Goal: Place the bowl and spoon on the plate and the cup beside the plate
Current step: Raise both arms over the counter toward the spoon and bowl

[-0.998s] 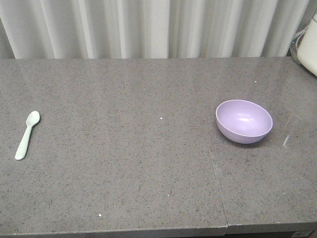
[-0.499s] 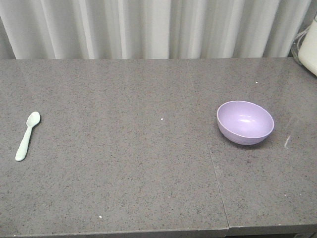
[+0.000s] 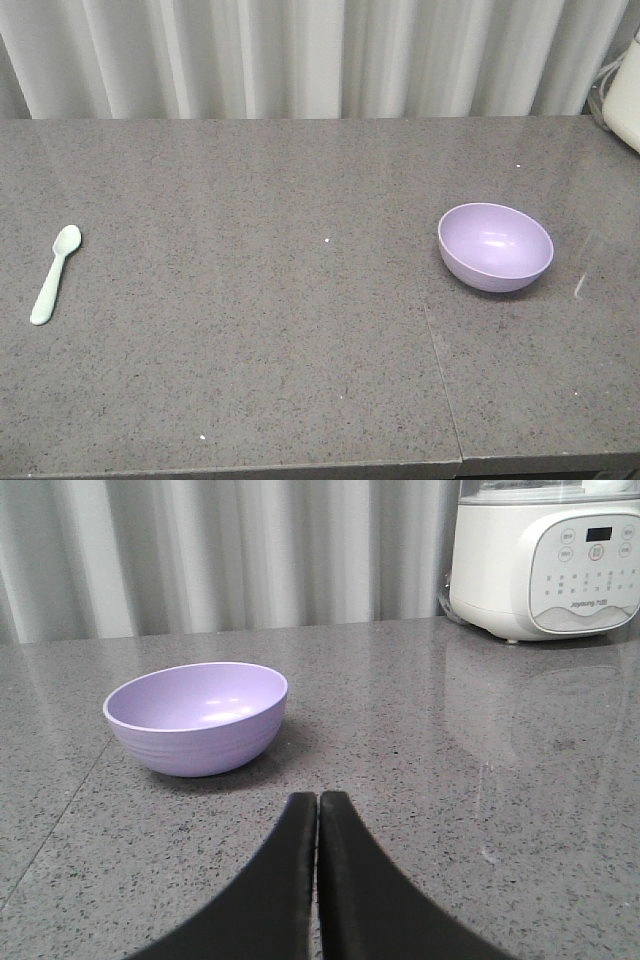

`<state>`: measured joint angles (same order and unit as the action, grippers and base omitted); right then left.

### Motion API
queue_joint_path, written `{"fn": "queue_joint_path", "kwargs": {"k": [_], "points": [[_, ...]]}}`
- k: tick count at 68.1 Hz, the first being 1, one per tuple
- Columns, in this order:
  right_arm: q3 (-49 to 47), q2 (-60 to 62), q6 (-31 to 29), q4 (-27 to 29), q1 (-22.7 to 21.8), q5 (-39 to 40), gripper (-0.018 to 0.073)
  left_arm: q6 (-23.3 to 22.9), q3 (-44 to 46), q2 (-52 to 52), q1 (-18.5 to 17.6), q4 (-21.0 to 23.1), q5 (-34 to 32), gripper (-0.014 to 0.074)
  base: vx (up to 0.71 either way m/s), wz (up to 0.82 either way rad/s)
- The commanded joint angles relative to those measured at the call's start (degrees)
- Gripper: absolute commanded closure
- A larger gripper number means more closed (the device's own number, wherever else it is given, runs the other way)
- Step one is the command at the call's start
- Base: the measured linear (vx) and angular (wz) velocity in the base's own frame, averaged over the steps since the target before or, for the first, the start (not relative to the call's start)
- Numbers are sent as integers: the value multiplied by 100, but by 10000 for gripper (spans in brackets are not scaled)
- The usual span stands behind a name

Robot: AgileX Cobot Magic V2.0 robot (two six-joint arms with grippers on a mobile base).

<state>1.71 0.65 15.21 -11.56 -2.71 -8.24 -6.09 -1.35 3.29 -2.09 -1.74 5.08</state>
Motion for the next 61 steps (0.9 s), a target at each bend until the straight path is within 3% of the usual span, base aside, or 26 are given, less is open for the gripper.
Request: {"fn": "queue_joint_path", "kwargs": {"k": [1, 12, 21, 26, 29, 36, 41, 45, 54, 61], "points": [[46, 36, 5, -59, -34, 441, 565, -42, 106, 101, 16, 1, -393, 603, 0, 0], [28, 36, 5, -111, -34, 471, 565, -42, 106, 101, 16, 1, -393, 603, 0, 0], [18, 36, 22, -168, -34, 1655, 565, -42, 139, 101, 16, 1, -572, 603, 0, 0], [-195, 36, 21, 42, -34, 2719, 565, -113, 190, 101, 16, 57, -1317, 603, 0, 0], [-431, 36, -48, 131, -34, 3316, 565, -347, 278, 101, 16, 342, -1928, 603, 0, 0], [-1370, -408, -835, 654, -34, 3976, 565, -864, 868, 141, 16, 656, -3018, 603, 0, 1], [-2421, -1087, -1440, 1156, -34, 3823, 565, -451, 1660, 473, 16, 665, -3210, 603, 0, 0], [-3297, -1822, -1816, 1562, -34, 3534, 565, -65, 2498, 1035, 16, 670, -2991, 603, 0, 0], [-5200, -3523, -2514, 2360, -17, 1861, 565, -25, 4726, 2808, 16, 605, -1648, 603, 0, 0], [-6307, -4577, -2526, 2755, -23, 195, 565, -61, 6134, 4190, -22, 565, -331, 603, 0, 0]]}}
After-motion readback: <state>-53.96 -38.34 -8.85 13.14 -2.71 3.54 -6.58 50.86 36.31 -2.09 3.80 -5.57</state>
